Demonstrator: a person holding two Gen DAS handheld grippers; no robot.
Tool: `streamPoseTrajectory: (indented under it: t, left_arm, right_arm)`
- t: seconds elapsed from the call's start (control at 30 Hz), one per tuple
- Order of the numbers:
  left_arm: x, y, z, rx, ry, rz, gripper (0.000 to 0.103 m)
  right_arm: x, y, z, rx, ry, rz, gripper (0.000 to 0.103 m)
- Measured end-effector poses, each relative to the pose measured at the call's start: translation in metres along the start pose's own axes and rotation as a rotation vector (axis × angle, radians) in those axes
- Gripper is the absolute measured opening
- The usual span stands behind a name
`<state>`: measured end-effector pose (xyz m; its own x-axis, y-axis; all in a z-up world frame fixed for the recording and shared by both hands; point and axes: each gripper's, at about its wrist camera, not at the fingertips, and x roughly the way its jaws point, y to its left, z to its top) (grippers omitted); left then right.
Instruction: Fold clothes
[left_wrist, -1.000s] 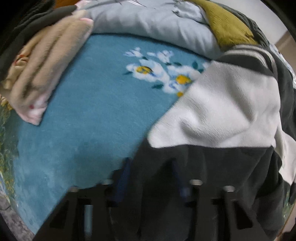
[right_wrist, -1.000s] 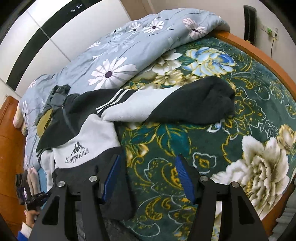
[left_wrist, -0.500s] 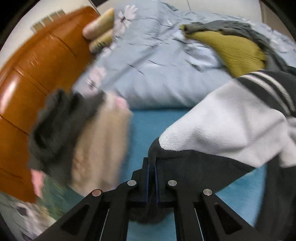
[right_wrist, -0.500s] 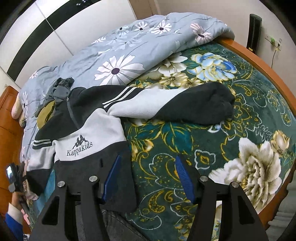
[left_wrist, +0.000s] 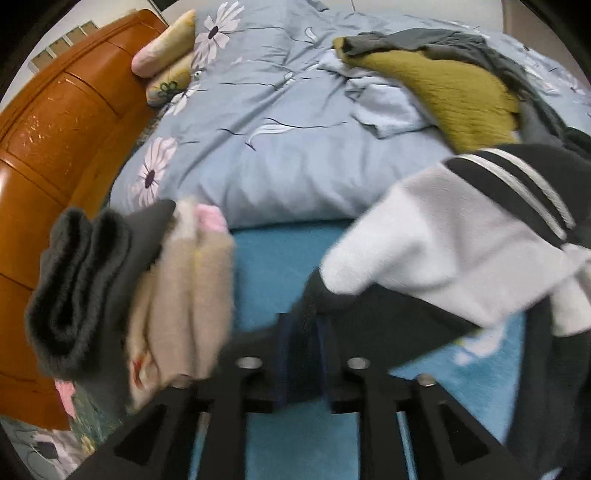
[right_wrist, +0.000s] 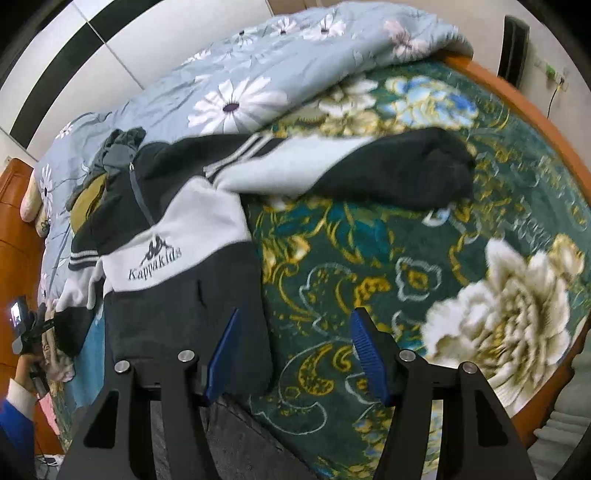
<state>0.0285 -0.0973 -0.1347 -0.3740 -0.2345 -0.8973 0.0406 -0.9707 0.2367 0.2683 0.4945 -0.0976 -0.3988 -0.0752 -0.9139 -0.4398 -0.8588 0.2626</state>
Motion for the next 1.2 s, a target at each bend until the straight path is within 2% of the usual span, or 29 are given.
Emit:
streamPoseTrajectory:
  t: [0.1,0.17,0.23,0.3,0.4,0.5,0.57,0.67,0.73,0.8,0.83,0.9,0.97,1.1,1.17,1.2]
  left_arm:
    - [-0.034,-0.012,-0.022,-0.061,-0.044,-0.113,0.040]
    - [-0.047,-0.029,-0.034,-0.077,-0.044,-0.269,0.041]
    - [-0.052,-0.057,-0.049,-0.048,-0.002,-0.405,0.041]
    - [-0.051,-0.090,-0.063,-0.019,0.049,-0.472,0.041]
    - [-0.044,-0.137,-0.084,0.053,0.118,-0.497,0.041]
    - [-0.038,-0.162,-0.106,0.075,0.183,-0.473,0.041]
    - [-0.032,-0.172,-0.117,0.075,0.220,-0.454,0.047]
    - [-0.024,-0.175,-0.127,0.050,0.262,-0.422,0.049]
    - [-0.024,-0.173,-0.127,0.015,0.245,-0.428,0.047]
    - [-0.026,-0.174,-0.125,-0.003,0.241,-0.433,0.025]
    - [-0.027,-0.176,-0.124,0.002,0.243,-0.444,0.010]
    - [-0.031,-0.180,-0.121,0.025,0.243,-0.468,0.009]
    - [-0.042,-0.175,-0.114,0.022,0.213,-0.539,0.009]
    - [-0.060,-0.111,-0.085,-0.278,0.115,-0.783,0.009]
    - [-0.057,-0.075,-0.072,-0.391,0.082,-0.802,0.005]
    - [-0.054,-0.061,-0.069,-0.429,0.075,-0.779,0.002]
  right_arm:
    - [0.020,-0.004,-0.012,0.016,0.049,0.014,0.062]
    - [0.033,-0.007,-0.020,0.037,0.079,0.025,0.062]
    - [0.041,-0.009,-0.026,0.056,0.096,0.045,0.062]
    - [0.043,-0.007,-0.030,0.055,0.096,0.067,0.062]
    - [0.041,-0.002,-0.031,0.029,0.086,0.091,0.062]
    - [0.040,0.001,-0.032,0.007,0.076,0.107,0.062]
    - [0.042,-0.001,-0.033,0.010,0.080,0.112,0.062]
    - [0.050,-0.007,-0.037,0.037,0.095,0.117,0.062]
    - [0.053,-0.011,-0.040,0.052,0.102,0.119,0.062]
    - [0.055,-0.014,-0.043,0.059,0.105,0.118,0.062]
    - [0.055,-0.016,-0.044,0.063,0.104,0.119,0.062]
    - [0.054,-0.020,-0.046,0.073,0.102,0.120,0.062]
    - [0.052,-0.024,-0.045,0.083,0.097,0.127,0.062]
    - [0.050,-0.032,-0.045,0.105,0.090,0.151,0.062]
    - [0.053,-0.034,-0.045,0.117,0.098,0.179,0.062]
    - [0.055,-0.033,-0.046,0.119,0.104,0.189,0.062]
